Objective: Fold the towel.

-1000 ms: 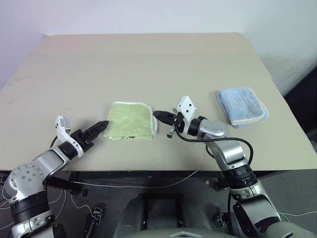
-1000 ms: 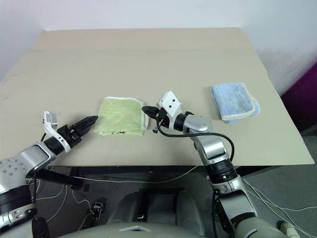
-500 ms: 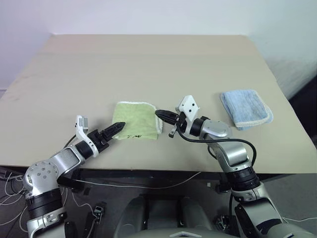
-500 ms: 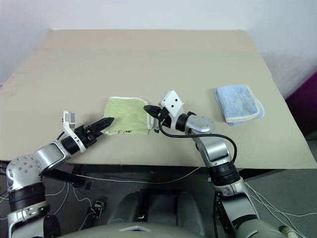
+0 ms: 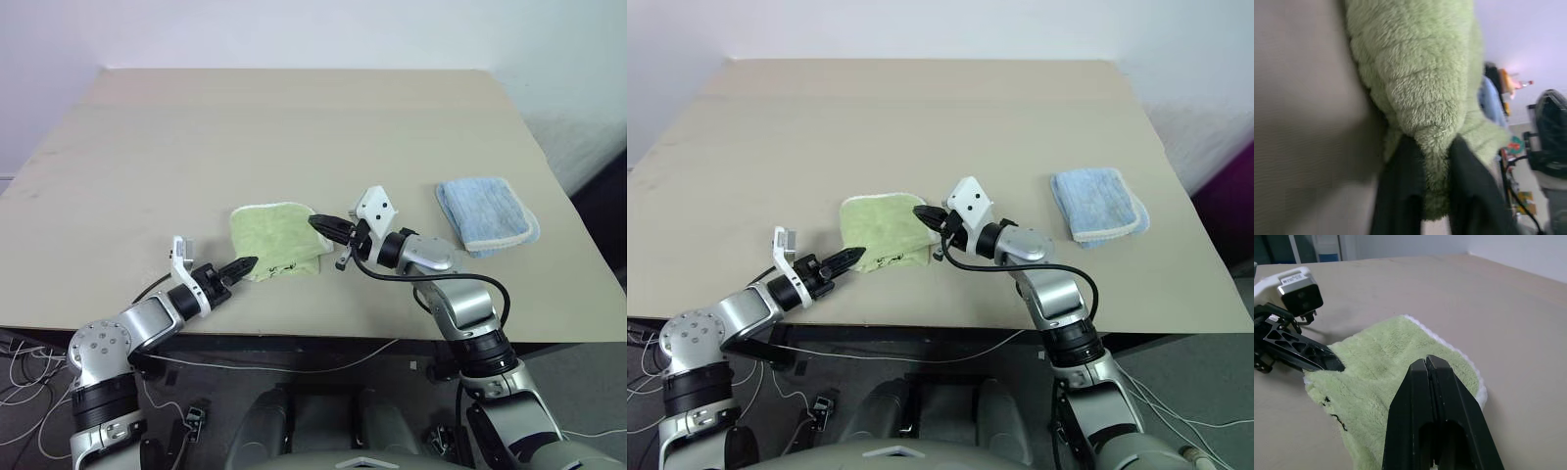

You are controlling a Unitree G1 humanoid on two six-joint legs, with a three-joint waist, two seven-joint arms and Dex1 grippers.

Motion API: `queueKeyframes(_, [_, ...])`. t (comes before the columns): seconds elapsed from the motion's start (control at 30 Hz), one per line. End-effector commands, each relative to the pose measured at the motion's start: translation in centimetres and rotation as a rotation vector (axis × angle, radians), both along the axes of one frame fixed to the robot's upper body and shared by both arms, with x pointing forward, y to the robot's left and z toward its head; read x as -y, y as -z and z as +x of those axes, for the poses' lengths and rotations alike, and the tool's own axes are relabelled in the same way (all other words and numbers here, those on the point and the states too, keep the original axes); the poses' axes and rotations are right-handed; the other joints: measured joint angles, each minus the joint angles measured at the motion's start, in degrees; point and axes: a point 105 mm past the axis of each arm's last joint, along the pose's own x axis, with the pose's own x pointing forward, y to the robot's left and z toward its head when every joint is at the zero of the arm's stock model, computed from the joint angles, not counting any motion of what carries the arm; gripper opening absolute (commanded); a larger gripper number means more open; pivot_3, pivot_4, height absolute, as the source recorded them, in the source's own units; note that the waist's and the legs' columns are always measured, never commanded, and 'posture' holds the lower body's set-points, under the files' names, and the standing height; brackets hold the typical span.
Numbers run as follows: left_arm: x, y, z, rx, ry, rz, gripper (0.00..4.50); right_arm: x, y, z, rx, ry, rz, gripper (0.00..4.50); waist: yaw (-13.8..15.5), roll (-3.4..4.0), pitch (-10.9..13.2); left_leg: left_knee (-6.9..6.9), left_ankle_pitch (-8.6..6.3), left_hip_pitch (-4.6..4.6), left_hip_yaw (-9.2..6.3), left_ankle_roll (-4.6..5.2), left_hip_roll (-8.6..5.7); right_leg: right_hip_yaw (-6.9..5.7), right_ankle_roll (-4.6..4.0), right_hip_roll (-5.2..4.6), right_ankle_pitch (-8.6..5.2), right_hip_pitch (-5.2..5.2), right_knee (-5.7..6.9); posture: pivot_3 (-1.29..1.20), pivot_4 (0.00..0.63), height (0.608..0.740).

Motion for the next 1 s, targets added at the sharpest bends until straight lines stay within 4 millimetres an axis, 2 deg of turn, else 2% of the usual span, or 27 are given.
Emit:
queueKeyframes(0.03, [0.1,0.0,-0.1,0.001,-0.014,-0.024,0.03,-0.1,-1.8,-0.5,0.059,-0.014,0.03,0.0,-0.01,0.0,0.0,0.0,0.0,0.02,0.0,0.0,0.0,0.0,0.0,0.0,0.0,0.02,0.0,0.0,0.15,0.74])
queueKeyframes(0.17, [-0.9,-0.6,0.4,0.025,-0.085,-0.042,0.03,0.0,-2.0,-0.5,0.068,-0.009,0.03,0.0,-0.02,0.0,0.0,0.01,0.0,0.03,0.0,0.0,0.0,0.0,0.0,0.0,0.0,0.03,0.0,0.0,0.15,0.74])
queueKeyframes(0.27, [-3.0,-1.7,1.9,0.069,-0.21,-0.027,0.03,0.1,-2.2,-0.4,0.076,-0.002,0.033,0.0,-0.1,-0.02,0.01,0.01,0.0,0.03,0.0,0.0,0.02,0.01,0.0,0.0,0.0,0.03,0.0,0.0,0.15,0.74])
queueKeyframes(0.5, [-11.8,-8.4,6.4,0.248,-0.601,-0.028,0.03,0.3,-2.3,-0.2,0.081,0.004,0.03,0.0,-0.37,-0.08,0.05,0.01,0.01,-0.02,0.01,-0.01,0.06,-0.02,0.0,0.08,0.0,-0.04,0.01,0.0,0.15,0.74])
queueKeyframes(0.6, [-15.9,-11.8,7.1,0.345,-0.728,0.002,0.03,0.3,-2.3,-0.1,0.084,0.0,0.023,0.0,-0.58,-0.11,0.06,0.01,0.02,-0.03,0.02,-0.04,0.05,-0.03,0.0,0.09,0.0,-0.06,0.0,0.0,0.15,0.74])
queueKeyframes(0.7, [-20.2,-13.5,6.7,0.4,-0.862,0.025,0.03,0.2,-2.2,-0.1,0.085,-0.001,0.021,0.0,-1.38,-0.12,0.07,-0.02,0.03,-0.04,0.02,-0.05,0.05,-0.03,0.0,0.11,0.0,-0.09,0.0,0.0,0.15,0.74])
queueKeyframes(0.8, [-24.1,-12.9,5.5,0.404,-1.002,0.048,0.03,0.2,-2.2,-0.1,0.086,0.0,0.022,0.0,-1.74,-0.11,0.07,-0.09,0.03,-0.04,0.07,-0.05,0.05,0.0,0.01,0.11,0.0,-0.14,0.0,0.0,0.15,0.74])
queueKeyframes(0.9, [-27.0,-9.2,3.4,0.316,-1.114,0.034,0.03,0.3,-2.0,-0.2,0.082,0.007,0.026,0.0,-1.77,-0.11,0.07,-0.1,0.01,-0.05,0.07,-0.02,0.06,0.0,0.01,0.09,0.0,-0.17,0.0,0.0,0.15,0.74])
queueKeyframes(0.93, [-27.5,-7.4,2.6,0.268,-1.135,0.041,0.03,0.4,-2.0,-0.2,0.081,0.011,0.027,0.0,-1.74,-0.12,0.07,-0.1,0.0,-0.05,0.08,0.0,0.06,0.02,0.01,0.07,0.0,-0.17,0.0,0.0,0.15,0.74])
queueKeyframes(1.0, [-27.7,-5.0,1.3,0.208,-1.147,0.057,0.03,0.6,-1.9,-0.2,0.08,0.018,0.024,0.0,-1.7,-0.15,0.07,-0.1,0.0,-0.07,0.06,0.0,0.07,0.03,0.01,-0.01,0.0,-0.2,0.01,0.0,0.15,0.74])
